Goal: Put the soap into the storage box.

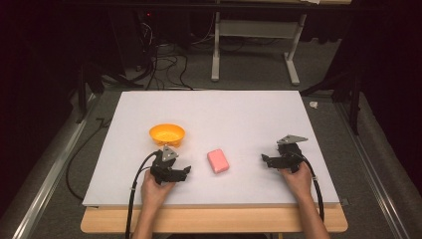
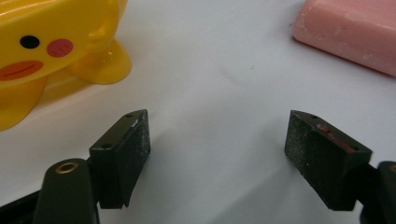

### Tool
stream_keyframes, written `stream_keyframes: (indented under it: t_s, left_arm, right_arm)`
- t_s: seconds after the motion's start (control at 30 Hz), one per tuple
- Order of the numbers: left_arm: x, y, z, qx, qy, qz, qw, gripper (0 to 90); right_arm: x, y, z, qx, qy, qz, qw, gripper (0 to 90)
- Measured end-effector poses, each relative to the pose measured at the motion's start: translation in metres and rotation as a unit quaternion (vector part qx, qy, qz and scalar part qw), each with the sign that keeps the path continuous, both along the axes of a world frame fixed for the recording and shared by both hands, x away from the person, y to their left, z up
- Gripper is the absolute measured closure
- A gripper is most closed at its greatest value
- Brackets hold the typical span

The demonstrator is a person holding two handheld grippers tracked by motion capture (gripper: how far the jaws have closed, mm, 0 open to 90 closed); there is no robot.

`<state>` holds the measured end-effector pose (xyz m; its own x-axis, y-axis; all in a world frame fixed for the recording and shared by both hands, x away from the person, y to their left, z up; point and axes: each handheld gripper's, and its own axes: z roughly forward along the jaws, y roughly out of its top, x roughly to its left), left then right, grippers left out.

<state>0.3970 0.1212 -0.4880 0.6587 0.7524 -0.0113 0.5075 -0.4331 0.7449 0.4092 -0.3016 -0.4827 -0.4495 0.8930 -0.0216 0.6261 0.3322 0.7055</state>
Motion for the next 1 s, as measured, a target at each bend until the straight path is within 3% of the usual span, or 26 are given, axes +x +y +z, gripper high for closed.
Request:
stream_keyframes:
  t_s: [1.0]
  left_arm:
    - [0.0005,-0.0004,0.0003,0.001,0.001,-0.001,1.0000,22.9]
  right_arm:
    - [0.0001,-0.0007,0.0001,-0.001,0.000,0.001,1.0000,18.6]
